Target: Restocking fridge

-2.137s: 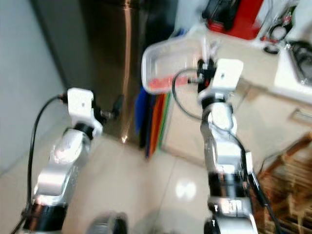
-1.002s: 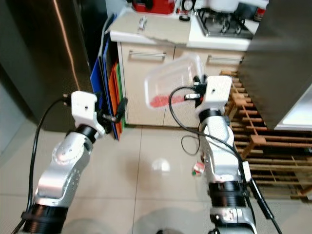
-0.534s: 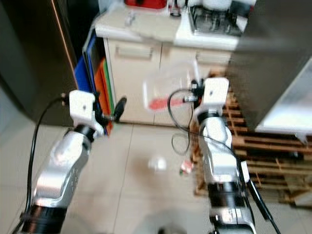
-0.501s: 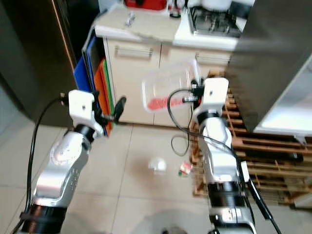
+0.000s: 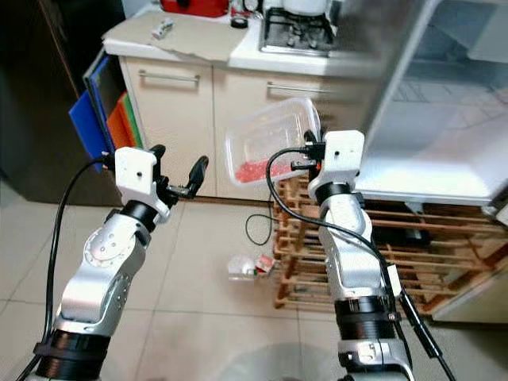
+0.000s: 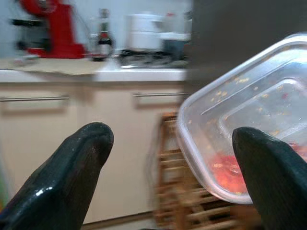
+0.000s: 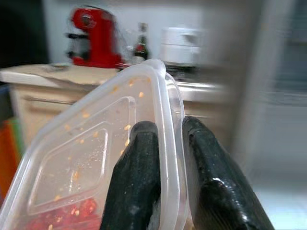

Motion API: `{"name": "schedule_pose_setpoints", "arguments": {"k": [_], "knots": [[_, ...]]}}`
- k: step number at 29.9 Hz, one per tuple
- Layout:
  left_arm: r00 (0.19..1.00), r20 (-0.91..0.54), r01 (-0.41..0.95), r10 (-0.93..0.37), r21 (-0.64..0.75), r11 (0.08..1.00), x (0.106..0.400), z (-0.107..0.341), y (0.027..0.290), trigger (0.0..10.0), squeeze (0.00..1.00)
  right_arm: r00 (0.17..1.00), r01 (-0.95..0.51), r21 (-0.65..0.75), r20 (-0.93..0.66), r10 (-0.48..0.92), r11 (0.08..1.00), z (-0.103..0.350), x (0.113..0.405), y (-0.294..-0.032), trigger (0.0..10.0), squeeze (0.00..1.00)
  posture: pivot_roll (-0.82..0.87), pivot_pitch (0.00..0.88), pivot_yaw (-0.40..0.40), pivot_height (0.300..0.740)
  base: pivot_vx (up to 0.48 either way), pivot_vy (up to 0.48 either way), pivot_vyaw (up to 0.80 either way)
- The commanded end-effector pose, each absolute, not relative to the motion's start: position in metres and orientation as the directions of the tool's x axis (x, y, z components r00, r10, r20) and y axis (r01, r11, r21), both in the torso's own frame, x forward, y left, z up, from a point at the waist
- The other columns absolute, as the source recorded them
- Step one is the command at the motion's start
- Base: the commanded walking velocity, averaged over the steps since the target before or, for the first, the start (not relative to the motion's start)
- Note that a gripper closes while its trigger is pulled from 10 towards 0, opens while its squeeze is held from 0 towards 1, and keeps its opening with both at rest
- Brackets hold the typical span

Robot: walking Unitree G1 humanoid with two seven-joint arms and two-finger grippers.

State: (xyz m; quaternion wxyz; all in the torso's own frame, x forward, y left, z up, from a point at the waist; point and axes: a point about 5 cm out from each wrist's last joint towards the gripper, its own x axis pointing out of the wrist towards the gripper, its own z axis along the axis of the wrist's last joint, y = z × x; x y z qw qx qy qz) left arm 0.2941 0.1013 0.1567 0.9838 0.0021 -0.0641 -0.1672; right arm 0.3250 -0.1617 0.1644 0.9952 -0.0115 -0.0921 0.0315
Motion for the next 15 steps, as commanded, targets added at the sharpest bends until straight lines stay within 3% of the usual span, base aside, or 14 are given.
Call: {"name": "schedule_pose_setpoints", "arguments": {"k": [1, 15], "knots": [[0.935, 0.135, 0.325, -0.328, 0.042, 0.945, 0.2949, 0.1600, 0.1024, 10.0, 0.00, 0.973, -0.056, -0.019, 0.225, 0.058, 0.998, 0.1735, 0.3255, -0.1620, 0.0, 0.00, -0.03, 0.000, -0.022, 0.740, 0.000, -0.480, 0.00], [0.941, 0.119, 0.313, -0.318, 0.057, 0.948, 0.2966, 0.1573, 0.1043, 10.0, 0.00, 0.973, -0.063, -0.022, 0.222, 0.067, 0.998, 0.1713, 0.3247, -0.1594, 0.0, 0.00, -0.03, 0.000, -0.017, 0.740, 0.000, -0.480, 0.00]]}}
